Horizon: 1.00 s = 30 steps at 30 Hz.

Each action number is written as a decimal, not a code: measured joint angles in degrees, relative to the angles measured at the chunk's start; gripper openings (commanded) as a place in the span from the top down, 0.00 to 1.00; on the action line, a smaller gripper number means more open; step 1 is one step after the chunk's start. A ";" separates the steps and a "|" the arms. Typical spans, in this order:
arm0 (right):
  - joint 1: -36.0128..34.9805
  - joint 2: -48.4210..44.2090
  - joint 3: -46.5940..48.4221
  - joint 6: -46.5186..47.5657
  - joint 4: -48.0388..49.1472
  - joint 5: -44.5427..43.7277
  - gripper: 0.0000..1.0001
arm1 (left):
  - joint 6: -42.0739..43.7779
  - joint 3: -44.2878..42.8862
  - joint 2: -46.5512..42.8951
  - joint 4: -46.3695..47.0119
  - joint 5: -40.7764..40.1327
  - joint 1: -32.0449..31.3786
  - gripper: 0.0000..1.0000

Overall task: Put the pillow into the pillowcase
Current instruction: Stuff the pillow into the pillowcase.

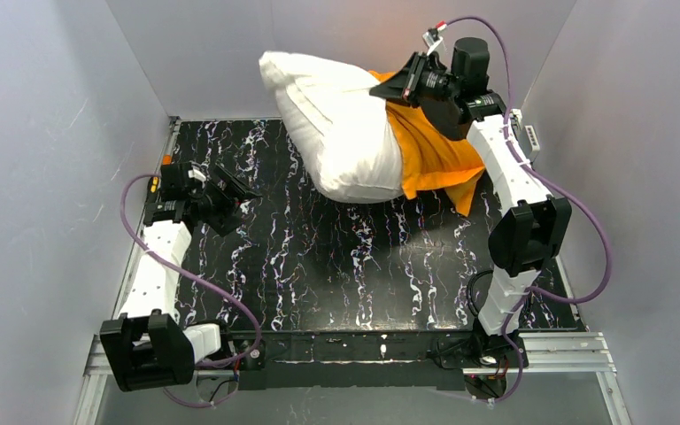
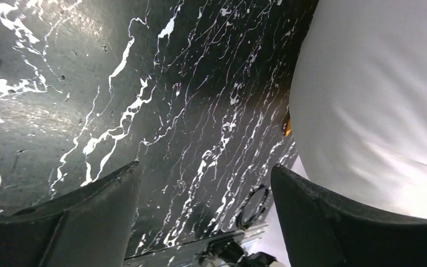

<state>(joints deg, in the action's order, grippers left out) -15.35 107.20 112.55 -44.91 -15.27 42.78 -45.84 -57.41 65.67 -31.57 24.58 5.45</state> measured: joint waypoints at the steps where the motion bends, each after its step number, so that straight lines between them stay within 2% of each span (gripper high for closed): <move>1: 0.24 0.00 -0.39 -4.48 4.46 1.70 0.99 | -1.05 1.55 0.66 1.16 1.49 0.42 0.17; 6: 1.20 1.62 -0.04 -30.62 29.40 9.16 0.99 | -5.68 3.82 5.18 8.09 8.09 0.83 0.20; 10: 1.86 6.54 7.87 -48.46 45.66 13.35 0.99 | -8.87 3.82 7.17 13.46 11.58 0.81 0.21; 14: 1.70 9.88 14.08 -61.13 58.03 14.53 0.99 | -13.49 4.79 8.07 20.33 13.92 0.37 0.20; 21: 1.68 10.08 15.72 -70.29 69.61 16.46 0.99 | -21.24 5.99 10.10 30.99 16.11 -3.65 0.17; 30: 2.12 10.80 15.72 -72.00 72.41 17.79 0.99 | -27.69 1.05 20.61 39.17 14.62 -20.63 0.23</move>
<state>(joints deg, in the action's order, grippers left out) -13.23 117.99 128.27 -116.90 57.14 60.58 -73.54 -56.36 86.28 7.60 39.20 -15.18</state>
